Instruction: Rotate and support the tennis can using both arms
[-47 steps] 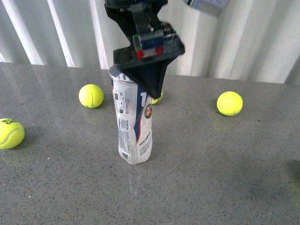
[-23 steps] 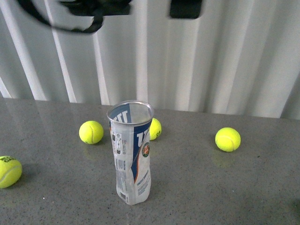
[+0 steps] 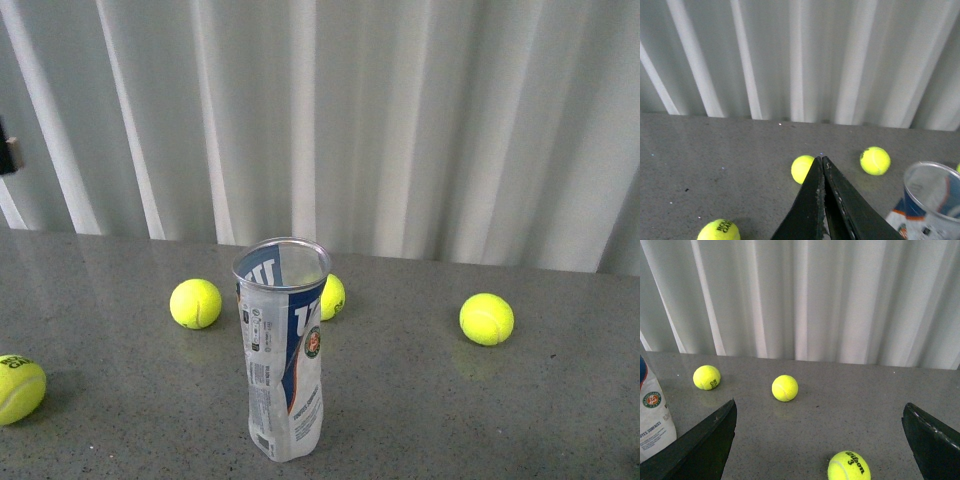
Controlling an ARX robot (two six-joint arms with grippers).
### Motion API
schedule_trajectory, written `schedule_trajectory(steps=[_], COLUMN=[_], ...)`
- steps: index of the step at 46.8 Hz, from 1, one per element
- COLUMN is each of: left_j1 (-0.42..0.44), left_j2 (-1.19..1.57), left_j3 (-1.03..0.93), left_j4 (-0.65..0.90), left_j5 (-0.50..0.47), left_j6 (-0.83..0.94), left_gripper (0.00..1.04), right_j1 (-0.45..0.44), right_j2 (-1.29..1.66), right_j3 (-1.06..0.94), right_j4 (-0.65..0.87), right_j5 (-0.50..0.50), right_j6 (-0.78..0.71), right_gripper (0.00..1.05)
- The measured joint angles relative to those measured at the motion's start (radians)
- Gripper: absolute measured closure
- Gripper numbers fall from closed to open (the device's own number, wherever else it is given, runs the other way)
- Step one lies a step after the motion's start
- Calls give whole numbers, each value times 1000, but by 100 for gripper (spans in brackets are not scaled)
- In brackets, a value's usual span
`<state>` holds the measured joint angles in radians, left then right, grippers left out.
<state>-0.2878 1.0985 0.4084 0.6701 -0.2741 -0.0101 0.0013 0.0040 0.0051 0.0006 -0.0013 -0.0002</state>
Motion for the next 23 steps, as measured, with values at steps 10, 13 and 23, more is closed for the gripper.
schedule_trajectory(steps=[10,13,23], left_j1=[72,95,163], left_j2=[-122,-154,-304], left_j3=[-123,-159,-267], left_j4=[16,16,-21], left_j5=[65,81,155], left_j6=[5,5,5], left_gripper=[101,101,101], right_j1=[0,0,0], right_j2=[0,0,0], right_j3=[0,0,0], right_j4=[0,0,0], right_j5=[0,-1,0], right_j6=[0,0,0], right_gripper=[7,7,7])
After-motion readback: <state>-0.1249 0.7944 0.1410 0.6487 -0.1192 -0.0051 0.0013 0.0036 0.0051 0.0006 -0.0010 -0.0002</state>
